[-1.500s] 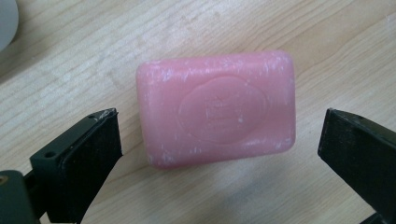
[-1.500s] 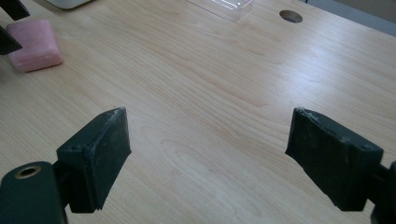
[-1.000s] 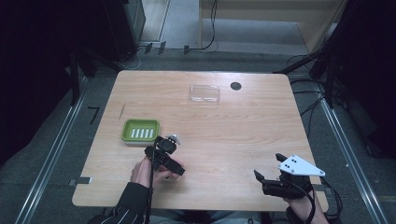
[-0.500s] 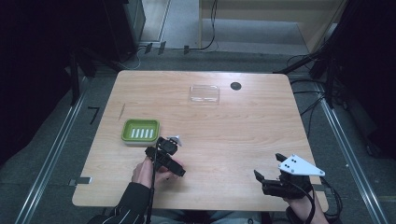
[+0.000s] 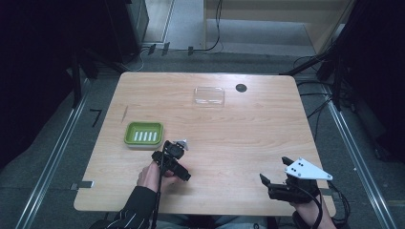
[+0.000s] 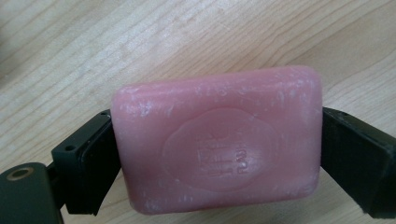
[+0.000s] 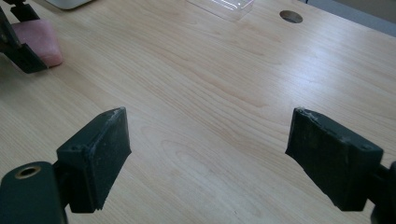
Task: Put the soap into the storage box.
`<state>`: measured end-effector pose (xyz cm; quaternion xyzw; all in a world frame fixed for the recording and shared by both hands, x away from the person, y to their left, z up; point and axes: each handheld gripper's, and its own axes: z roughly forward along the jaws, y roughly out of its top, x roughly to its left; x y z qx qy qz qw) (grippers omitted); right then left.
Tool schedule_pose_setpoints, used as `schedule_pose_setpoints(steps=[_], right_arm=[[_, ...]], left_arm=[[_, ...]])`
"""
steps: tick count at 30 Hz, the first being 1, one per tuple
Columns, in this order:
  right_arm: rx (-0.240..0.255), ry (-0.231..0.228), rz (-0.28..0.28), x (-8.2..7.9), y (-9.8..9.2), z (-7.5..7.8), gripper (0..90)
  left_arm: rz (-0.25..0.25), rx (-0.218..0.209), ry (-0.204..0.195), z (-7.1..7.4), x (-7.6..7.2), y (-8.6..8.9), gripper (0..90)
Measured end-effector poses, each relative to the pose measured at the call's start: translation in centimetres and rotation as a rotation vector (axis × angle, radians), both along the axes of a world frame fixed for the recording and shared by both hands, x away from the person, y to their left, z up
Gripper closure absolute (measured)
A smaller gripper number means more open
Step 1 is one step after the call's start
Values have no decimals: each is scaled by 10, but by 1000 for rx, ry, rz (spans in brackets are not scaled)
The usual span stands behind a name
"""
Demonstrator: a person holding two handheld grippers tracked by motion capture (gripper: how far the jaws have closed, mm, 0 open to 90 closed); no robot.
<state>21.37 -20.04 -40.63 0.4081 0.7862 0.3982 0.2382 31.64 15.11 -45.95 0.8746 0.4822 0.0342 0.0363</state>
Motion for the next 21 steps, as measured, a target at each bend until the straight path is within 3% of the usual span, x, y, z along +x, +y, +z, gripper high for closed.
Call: schedule_pose_setpoints(steps=[2,21], right_arm=[[0,-1,0,0,0,0,138],[-1,-1,-1,0,0,0,138]], left_arm=[[4,0,-3,1,0,1,113],[-6,6,4,-1,0,1,126]])
